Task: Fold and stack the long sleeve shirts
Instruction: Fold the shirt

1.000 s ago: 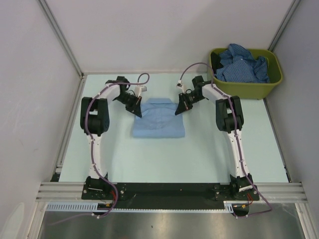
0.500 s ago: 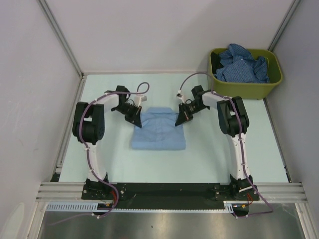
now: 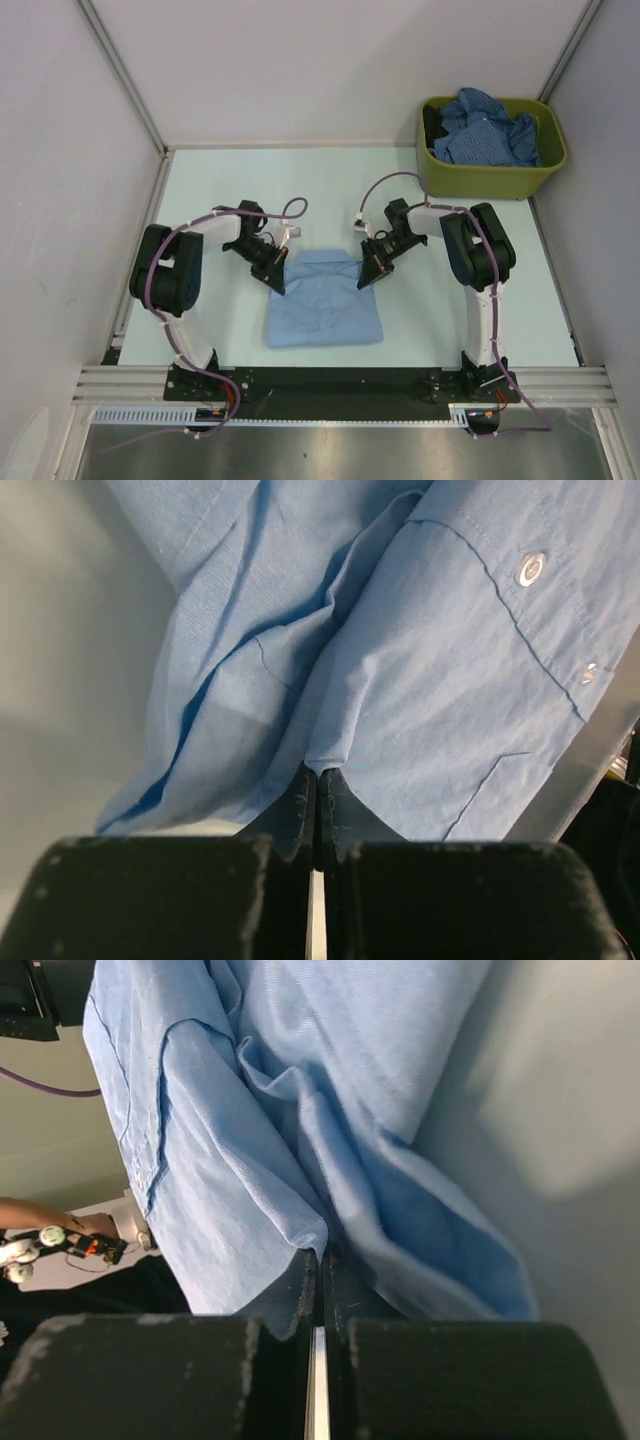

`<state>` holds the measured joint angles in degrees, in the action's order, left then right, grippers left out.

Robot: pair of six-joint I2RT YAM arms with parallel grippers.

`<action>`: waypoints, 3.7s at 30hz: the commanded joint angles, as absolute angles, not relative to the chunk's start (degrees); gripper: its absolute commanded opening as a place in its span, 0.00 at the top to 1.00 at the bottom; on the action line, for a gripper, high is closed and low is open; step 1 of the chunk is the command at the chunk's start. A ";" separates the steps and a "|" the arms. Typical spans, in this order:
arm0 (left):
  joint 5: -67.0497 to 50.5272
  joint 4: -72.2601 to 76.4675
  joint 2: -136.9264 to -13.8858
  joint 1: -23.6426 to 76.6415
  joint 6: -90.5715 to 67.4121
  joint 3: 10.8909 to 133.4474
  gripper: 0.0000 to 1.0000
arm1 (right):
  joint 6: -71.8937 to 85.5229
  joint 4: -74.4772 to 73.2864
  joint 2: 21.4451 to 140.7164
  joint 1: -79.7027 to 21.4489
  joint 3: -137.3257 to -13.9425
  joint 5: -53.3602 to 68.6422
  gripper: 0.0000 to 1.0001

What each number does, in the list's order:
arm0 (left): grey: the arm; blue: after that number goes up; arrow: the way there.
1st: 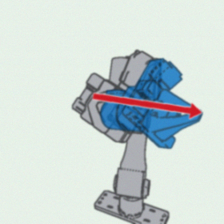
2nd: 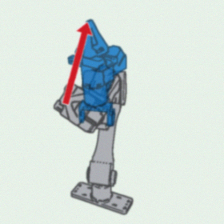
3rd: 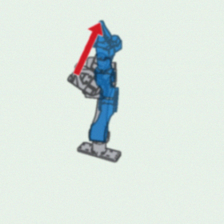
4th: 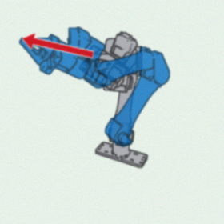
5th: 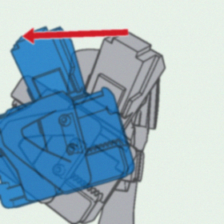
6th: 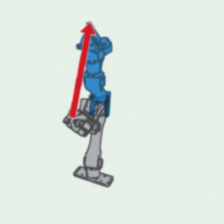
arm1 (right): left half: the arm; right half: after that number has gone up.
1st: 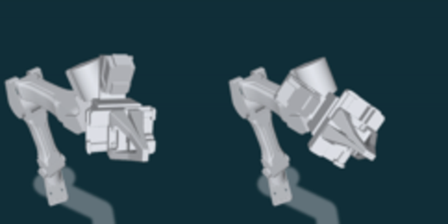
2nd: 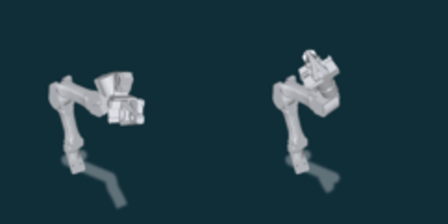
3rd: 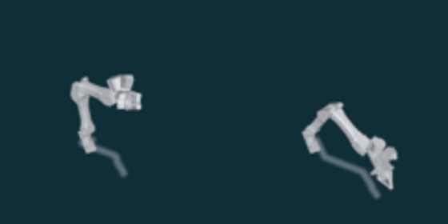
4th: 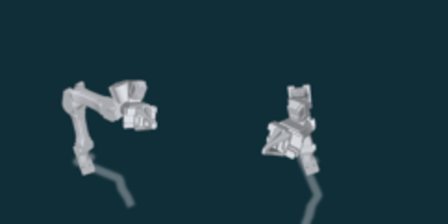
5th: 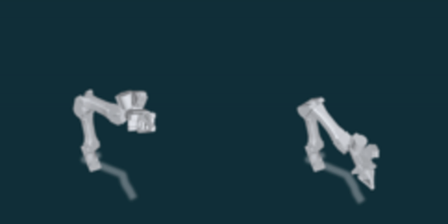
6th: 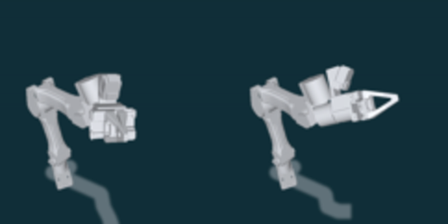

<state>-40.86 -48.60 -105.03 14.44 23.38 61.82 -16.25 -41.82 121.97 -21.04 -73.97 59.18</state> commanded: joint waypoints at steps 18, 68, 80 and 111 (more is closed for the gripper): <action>-41.75 -61.35 -101.86 9.85 26.63 79.18 1.00 | -22.94 -56.69 118.56 -16.08 -88.50 59.76 1.00; -37.88 -46.76 -119.26 2.73 21.27 81.91 0.91 | -13.62 -42.98 137.55 -16.35 -106.26 54.40 0.99; -40.17 -46.14 -99.87 3.95 20.48 79.80 0.42 | -11.96 -45.88 111.15 -9.58 -84.10 61.43 0.32; -41.40 -32.26 -115.40 26.54 7.82 76.82 0.49 | 15.30 -9.03 101.60 -20.21 -44.56 71.62 0.19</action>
<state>-43.20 -33.47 -114.85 26.61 8.40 77.62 13.72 -6.31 100.88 -20.08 -45.60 66.74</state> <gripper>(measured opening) 0.520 0.845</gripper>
